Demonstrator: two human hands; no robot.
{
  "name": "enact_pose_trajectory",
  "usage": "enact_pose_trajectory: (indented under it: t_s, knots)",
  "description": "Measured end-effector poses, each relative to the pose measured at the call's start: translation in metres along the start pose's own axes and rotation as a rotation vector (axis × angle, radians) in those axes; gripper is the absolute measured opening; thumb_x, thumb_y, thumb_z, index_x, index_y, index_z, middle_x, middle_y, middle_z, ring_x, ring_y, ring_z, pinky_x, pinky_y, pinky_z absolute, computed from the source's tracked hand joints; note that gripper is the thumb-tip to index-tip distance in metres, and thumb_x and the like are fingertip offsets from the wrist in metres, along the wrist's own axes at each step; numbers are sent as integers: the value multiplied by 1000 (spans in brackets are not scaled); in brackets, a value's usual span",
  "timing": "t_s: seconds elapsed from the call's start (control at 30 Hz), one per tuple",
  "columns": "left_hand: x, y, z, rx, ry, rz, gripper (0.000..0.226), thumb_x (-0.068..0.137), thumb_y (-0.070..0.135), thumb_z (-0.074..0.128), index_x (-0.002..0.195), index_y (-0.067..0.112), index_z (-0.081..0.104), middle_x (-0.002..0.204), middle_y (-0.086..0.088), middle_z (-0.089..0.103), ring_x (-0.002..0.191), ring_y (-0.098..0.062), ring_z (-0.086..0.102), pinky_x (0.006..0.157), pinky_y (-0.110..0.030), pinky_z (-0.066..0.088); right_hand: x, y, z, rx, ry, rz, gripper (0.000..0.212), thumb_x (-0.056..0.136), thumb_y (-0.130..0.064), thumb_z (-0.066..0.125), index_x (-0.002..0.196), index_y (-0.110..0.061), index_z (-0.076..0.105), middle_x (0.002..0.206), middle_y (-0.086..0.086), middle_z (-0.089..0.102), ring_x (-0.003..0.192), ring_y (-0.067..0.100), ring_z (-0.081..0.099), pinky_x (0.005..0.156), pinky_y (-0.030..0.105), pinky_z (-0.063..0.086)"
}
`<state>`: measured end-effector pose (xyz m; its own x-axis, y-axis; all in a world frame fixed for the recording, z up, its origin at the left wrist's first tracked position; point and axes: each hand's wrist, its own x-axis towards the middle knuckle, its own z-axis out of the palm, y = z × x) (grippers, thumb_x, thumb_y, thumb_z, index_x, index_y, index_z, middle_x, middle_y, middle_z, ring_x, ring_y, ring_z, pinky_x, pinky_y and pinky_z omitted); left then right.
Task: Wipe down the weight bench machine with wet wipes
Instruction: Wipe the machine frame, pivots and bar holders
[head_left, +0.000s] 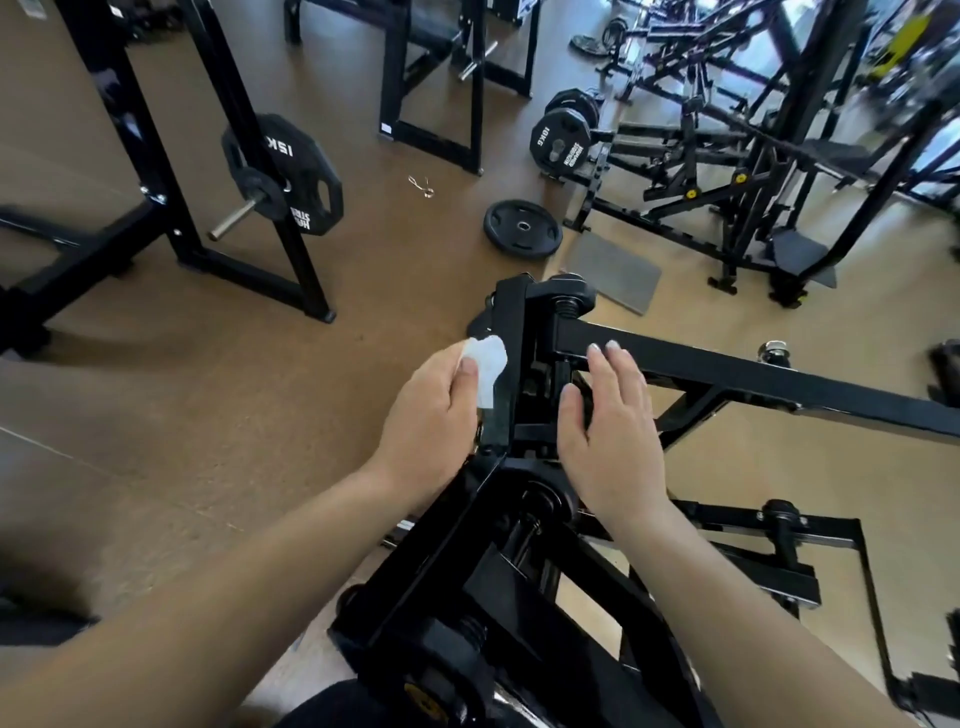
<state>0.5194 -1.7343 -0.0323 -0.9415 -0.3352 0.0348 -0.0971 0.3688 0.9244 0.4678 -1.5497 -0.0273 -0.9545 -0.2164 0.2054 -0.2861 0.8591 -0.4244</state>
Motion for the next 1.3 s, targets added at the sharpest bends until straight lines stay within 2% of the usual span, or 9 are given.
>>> enact_pose_trajectory:
  t_s: [0.07, 0.13, 0.23, 0.5, 0.63, 0.8, 1.07, 1.17, 1.3]
  knots:
    - [25, -5, 20, 113, 100, 75, 47, 112, 32, 34, 156, 15, 40, 158, 4, 44, 148, -6, 35, 122, -24, 27, 25, 2, 5, -99, -70, -18, 61, 110, -40, 29, 164, -14, 19, 173, 4, 9, 160, 17, -3, 130, 37, 4]
    - [37, -17, 48, 140, -30, 41, 56, 112, 32, 31, 164, 13, 19, 171, 1, 14, 159, -13, 7, 128, -29, 10, 38, 6, 18, -134, -172, -7, 63, 110, -46, 15, 166, -19, 5, 173, -3, -8, 158, 11, -16, 130, 38, -6]
    - [39, -36, 87, 182, -301, 16, 65, 113, 35, 22, 160, 11, -16, 162, 5, -29, 146, -9, -37, 126, -31, -14, 39, 11, 39, -85, -171, 39, 64, 107, -51, 6, 165, -25, 1, 172, -12, -12, 155, 2, -20, 130, 38, -4]
    - [129, -37, 73, 303, -375, 38, 71, 109, 50, 15, 159, 14, -22, 167, -2, -30, 151, -14, -32, 126, -40, -15, 38, 18, 52, -126, -73, 28, 63, 108, -49, 12, 166, -25, 13, 173, -10, -1, 157, 4, -13, 130, 38, 0]
    - [81, -56, 60, 226, -475, 214, 76, 102, 57, 10, 160, 17, -21, 166, 4, -33, 150, -10, -34, 125, -35, -16, 37, 23, 54, -110, -52, 17, 63, 108, -50, 17, 165, -25, 15, 173, -9, 1, 158, 5, -12, 130, 38, 2]
    - [32, -76, 40, 273, -657, 199, 72, 108, 53, 15, 156, 21, -28, 162, 9, -40, 149, -4, -34, 126, -36, -14, 38, 25, 58, -100, -16, 0, 62, 108, -46, 21, 165, -23, 18, 174, -8, 4, 159, 7, -8, 130, 39, 4]
    - [106, -51, 66, 337, -453, 274, 73, 108, 45, 22, 162, 10, -13, 169, -5, -26, 154, -15, -27, 129, -44, -6, 39, 23, 55, -97, -45, 17, 62, 108, -48, 17, 165, -24, 17, 173, -10, 1, 158, 5, -11, 130, 37, 0]
    - [66, -62, 58, 178, -501, 183, 71, 111, 33, 33, 163, 15, -12, 169, 1, -25, 154, -10, -26, 130, -43, -4, 39, 24, 54, -91, -52, 17, 62, 108, -47, 16, 166, -25, 15, 173, -10, 0, 158, 5, -12, 130, 38, 0]
    - [4, -55, 32, 156, -811, -49, 81, 110, 43, 34, 157, 22, -28, 159, 10, -42, 145, -1, -38, 124, -29, -15, 40, 25, 57, -88, -22, 13, 60, 109, -45, 19, 165, -23, 19, 174, -7, 5, 159, 8, -7, 130, 40, 2]
